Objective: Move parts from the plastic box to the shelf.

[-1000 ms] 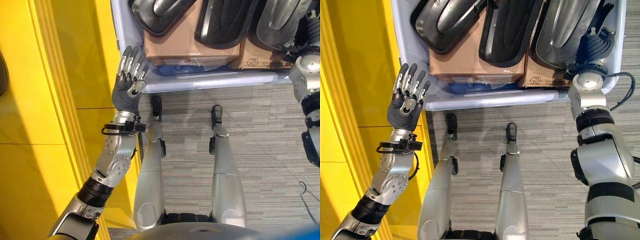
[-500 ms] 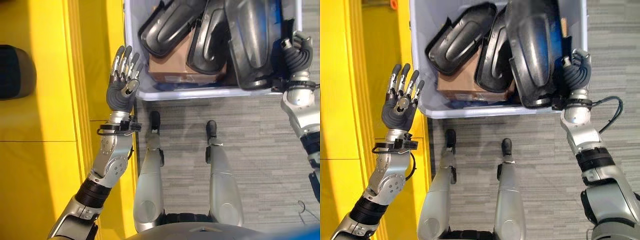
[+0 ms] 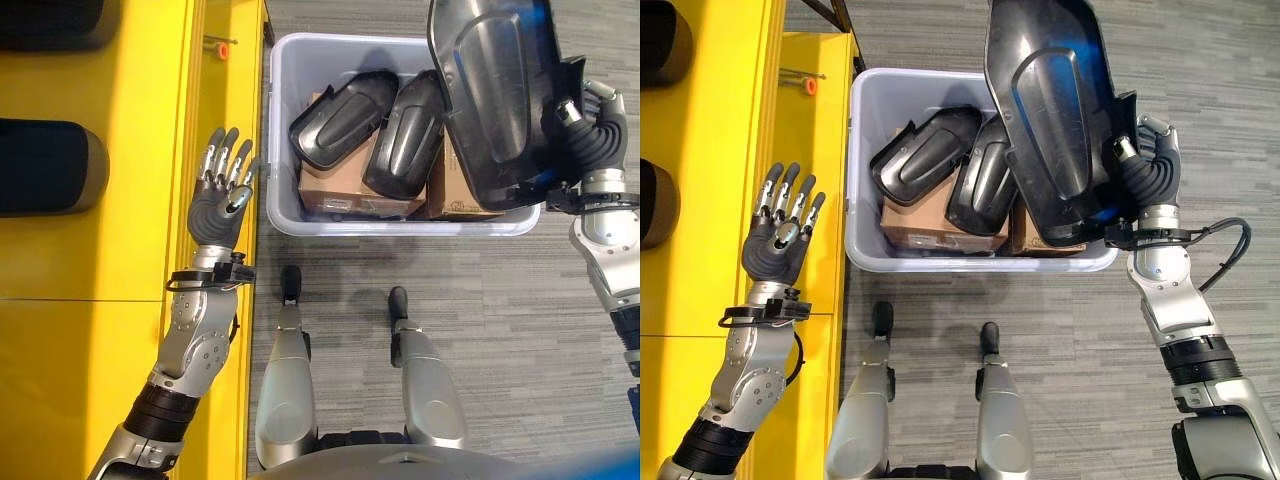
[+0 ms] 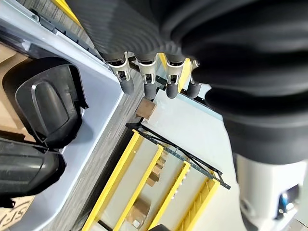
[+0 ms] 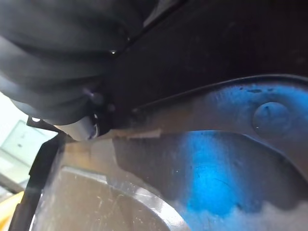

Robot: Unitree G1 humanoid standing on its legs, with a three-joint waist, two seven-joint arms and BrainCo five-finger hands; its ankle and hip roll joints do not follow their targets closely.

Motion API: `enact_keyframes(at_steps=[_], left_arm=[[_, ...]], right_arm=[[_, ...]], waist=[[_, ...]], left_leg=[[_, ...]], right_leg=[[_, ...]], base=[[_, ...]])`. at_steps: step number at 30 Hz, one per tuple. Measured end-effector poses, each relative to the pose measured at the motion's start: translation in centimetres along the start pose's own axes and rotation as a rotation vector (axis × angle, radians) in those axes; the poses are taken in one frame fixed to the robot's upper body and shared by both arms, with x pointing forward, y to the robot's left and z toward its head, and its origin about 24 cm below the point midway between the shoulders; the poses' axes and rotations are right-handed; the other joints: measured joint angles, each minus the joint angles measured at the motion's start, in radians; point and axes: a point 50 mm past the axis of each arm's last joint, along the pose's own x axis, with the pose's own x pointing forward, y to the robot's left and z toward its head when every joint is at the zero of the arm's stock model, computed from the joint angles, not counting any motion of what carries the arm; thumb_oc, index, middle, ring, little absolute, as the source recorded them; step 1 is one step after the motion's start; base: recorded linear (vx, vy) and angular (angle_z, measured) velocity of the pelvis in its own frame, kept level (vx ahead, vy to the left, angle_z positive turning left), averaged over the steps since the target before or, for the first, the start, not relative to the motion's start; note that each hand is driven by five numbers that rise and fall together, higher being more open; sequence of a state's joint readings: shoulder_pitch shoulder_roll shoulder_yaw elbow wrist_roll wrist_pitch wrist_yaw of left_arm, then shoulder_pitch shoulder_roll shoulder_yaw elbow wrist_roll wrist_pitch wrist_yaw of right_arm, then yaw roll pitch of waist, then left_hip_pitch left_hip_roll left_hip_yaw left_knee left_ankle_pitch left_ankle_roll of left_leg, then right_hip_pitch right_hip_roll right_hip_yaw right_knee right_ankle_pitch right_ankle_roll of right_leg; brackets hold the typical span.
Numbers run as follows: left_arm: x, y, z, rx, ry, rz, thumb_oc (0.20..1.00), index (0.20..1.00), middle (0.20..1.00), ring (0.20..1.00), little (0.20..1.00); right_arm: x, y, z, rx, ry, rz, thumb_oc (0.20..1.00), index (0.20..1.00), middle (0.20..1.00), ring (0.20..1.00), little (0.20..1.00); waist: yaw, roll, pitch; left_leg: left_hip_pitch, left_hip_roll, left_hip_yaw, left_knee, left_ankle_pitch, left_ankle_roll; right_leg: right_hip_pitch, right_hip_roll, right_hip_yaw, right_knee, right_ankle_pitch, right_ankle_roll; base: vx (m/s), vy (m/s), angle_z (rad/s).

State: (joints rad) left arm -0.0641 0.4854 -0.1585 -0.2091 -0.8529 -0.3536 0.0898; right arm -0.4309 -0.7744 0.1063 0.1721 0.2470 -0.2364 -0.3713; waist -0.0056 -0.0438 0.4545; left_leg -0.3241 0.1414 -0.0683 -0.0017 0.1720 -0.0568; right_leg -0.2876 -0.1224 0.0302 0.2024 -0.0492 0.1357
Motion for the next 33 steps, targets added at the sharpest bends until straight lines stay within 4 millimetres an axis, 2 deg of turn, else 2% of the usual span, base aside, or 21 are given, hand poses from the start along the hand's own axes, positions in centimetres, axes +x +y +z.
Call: enact_keyframes(at_steps=[2,6,8,12,15,19,21,23,25,26,27,28,29,30,31,32,33], left_arm=[[-0.6,0.5,-0.2,0.007,0.014,0.022,1.000,1.000,1.000,1.000,1.000],[-1.2,1.1,-0.6,0.009,0.037,0.041,1.000,1.000,1.000,1.000,1.000],[-1.5,1.5,-1.0,0.001,0.053,0.063,1.000,1.000,1.000,1.000,1.000],[-2.6,2.3,-1.5,0.004,0.086,0.102,1.000,1.000,1.000,1.000,1.000],[-3.3,2.9,-2.0,0.003,0.110,0.138,1.000,1.000,1.000,1.000,1.000],[-4.0,3.3,-2.4,-0.011,0.123,0.186,1.000,1.000,1.000,1.000,1.000],[-4.4,3.3,-2.7,-0.013,0.132,0.198,1.000,1.000,1.000,1.000,1.000],[-4.6,3.4,-2.8,-0.017,0.128,0.215,1.000,1.000,1.000,1.000,1.000],[-5.0,3.6,-2.9,-0.018,0.137,0.229,1.000,1.000,1.000,1.000,1.000],[-5.4,3.7,-3.0,-0.016,0.148,0.240,1.000,1.000,1.000,1.000,1.000],[-5.6,3.8,-3.1,-0.014,0.154,0.240,1.000,1.000,1.000,1.000,1.000],[-5.8,3.3,-4.1,-0.060,0.167,0.264,1.000,1.000,1.000,1.000,1.000],[-5.8,3.0,-5.1,-0.086,0.193,0.267,1.000,1.000,1.000,1.000,1.000],[-5.8,3.1,-5.5,-0.081,0.216,0.266,1.000,1.000,1.000,1.000,1.000],[-6.0,3.4,-5.6,-0.076,0.225,0.278,1.000,1.000,1.000,1.000,1.000],[-6.1,3.5,-5.6,-0.076,0.224,0.286,1.000,1.000,1.000,1.000,1.000],[-6.1,3.5,-5.5,-0.079,0.219,0.284,1.000,1.000,1.000,1.000,1.000]], right_arm=[[-1.2,0.7,-0.7,0.033,0.030,0.018,0.200,0.200,0.200,0.200,0.200],[-2.7,1.4,-1.7,0.058,0.075,0.059,0.200,0.200,0.200,0.200,0.200],[-3.6,2.5,-1.9,0.128,0.094,0.055,0.200,0.200,0.200,0.200,0.200],[-5.0,3.9,-2.1,0.182,0.117,0.119,0.200,0.200,0.200,0.200,0.200],[-5.5,4.7,-2.2,0.222,0.130,0.141,0.200,0.200,0.200,0.200,0.200],[-6.0,5.5,-2.3,0.269,0.145,0.171,0.200,0.200,0.200,0.200,0.200],[-6.2,5.9,-2.2,0.297,0.149,0.180,0.200,0.200,0.200,0.200,0.200],[-6.2,6.2,-1.8,0.301,0.134,0.198,0.200,0.200,0.200,0.200,0.200],[-6.2,6.3,-1.5,0.308,0.121,0.204,0.200,0.200,0.200,0.200,0.200],[-6.2,6.4,-1.2,0.314,0.109,0.209,0.200,0.200,0.200,0.200,0.200],[-6.1,6.3,-0.9,0.318,0.097,0.211,0.200,0.200,0.200,0.200,0.200],[-5.7,5.6,-0.4,0.291,0.060,0.213,0.200,0.200,0.200,0.200,0.200],[-5.6,5.2,-0.2,0.272,0.046,0.212,0.200,0.200,0.200,0.200,0.200],[-5.4,5.3,-0.1,0.272,0.039,0.216,0.200,0.200,0.200,0.200,0.200],[-5.2,5.5,0.2,0.272,0.025,0.224,0.200,0.200,0.200,0.200,0.200],[-5.0,5.7,0.4,0.273,0.015,0.229,0.200,0.200,0.200,0.200,0.200],[-4.4,5.9,1.0,0.271,-0.015,0.231,0.200,0.200,0.200,0.200,0.200]], waist=[[-0.001,-0.006,-0.060],[-0.007,-0.012,-0.140],[-0.006,-0.021,-0.153],[-0.008,-0.027,-0.228],[-0.006,-0.030,-0.274],[-0.006,-0.027,-0.297],[-0.001,-0.022,-0.301],[-0.001,-0.012,-0.303],[0.011,0.000,-0.304],[0.025,0.013,-0.308],[0.026,0.012,-0.309],[0.007,0.053,-0.315],[0.018,0.059,-0.309],[0.032,0.040,-0.305],[0.054,0.018,-0.298],[0.063,0.010,-0.297],[0.063,0.013,-0.297]], left_leg=[[0.003,0.002,0.001,-0.016,-0.001,0.000],[0.047,0.002,0.000,-0.035,-0.008,-0.008],[0.102,0.004,0.002,-0.059,-0.009,-0.010],[0.153,0.012,0.004,-0.085,-0.015,-0.018],[0.174,0.021,0.004,-0.088,-0.020,-0.022],[0.221,0.037,-0.002,-0.091,-0.027,-0.027],[0.233,0.052,-0.020,-0.081,-0.031,-0.032],[0.235,0.079,-0.058,-0.081,-0.027,-0.021],[0.228,0.101,-0.080,-0.087,-0.037,0.025],[0.203,0.110,-0.085,-0.083,-0.061,0.077],[0.193,0.111,-0.089,-0.077,-0.088,0.137],[0.114,0.115,-0.127,-0.053,-0.026,0.258],[0.064,0.114,-0.018,-0.040,-0.166,0.205],[0.029,0.091,0.044,0.027,-0.140,0.130],[0.011,0.055,0.077,0.139,-0.150,0.085],[0.011,0.042,0.083,0.197,-0.159,0.063],[0.068,0.032,0.082,0.237,-0.182,0.024]], right_leg=[[0.010,0.001,-0.003,-0.033,0.008,-0.001],[0.095,-0.002,-0.018,-0.126,0.035,0.001],[0.155,0.000,-0.020,-0.162,0.043,0.001],[0.211,0.004,-0.021,-0.203,0.045,-0.001],[0.235,0.012,-0.021,-0.211,0.042,-0.005],[0.282,0.030,-0.031,-0.207,0.034,-0.015],[0.286,0.046,-0.038,-0.164,0.005,-0.022],[0.278,0.079,-0.073,-0.086,-0.043,-0.051],[0.267,0.108,-0.086,-0.058,-0.063,-0.078],[0.257,0.123,-0.100,-0.044,-0.070,-0.090],[0.251,0.134,-0.097,-0.036,-0.073,-0.100],[0.255,0.160,-0.166,-0.054,-0.077,-0.144],[0.227,0.126,-0.254,-0.038,-0.087,-0.178],[0.207,0.079,-0.293,-0.037,-0.076,-0.193],[0.201,0.039,-0.305,-0.059,-0.053,-0.196],[0.200,0.025,-0.308,-0.073,-0.034,-0.192],[0.205,0.010,-0.331,-0.097,-0.013,-0.180]], base=[[0.03,-0.010,0.01],[0.05,-0.016,0.04],[0.05,-0.020,-0.02],[0.04,-0.023,-0.02],[0.04,-0.050,-0.01],[0.01,-0.088,0.04],[-0.01,-0.153,0.16],[-0.02,-0.180,0.43],[-0.10,-0.105,0.35],[-0.15,-0.094,0.42],[-0.26,-0.067,1.29],[-0.27,-0.062,2.17],[-0.29,-0.075,2.39],[-0.15,-0.050,1.68],[-0.05,-0.014,0.73],[-0.03,-0.007,0.76],[-0.03,0.010,0.63]])
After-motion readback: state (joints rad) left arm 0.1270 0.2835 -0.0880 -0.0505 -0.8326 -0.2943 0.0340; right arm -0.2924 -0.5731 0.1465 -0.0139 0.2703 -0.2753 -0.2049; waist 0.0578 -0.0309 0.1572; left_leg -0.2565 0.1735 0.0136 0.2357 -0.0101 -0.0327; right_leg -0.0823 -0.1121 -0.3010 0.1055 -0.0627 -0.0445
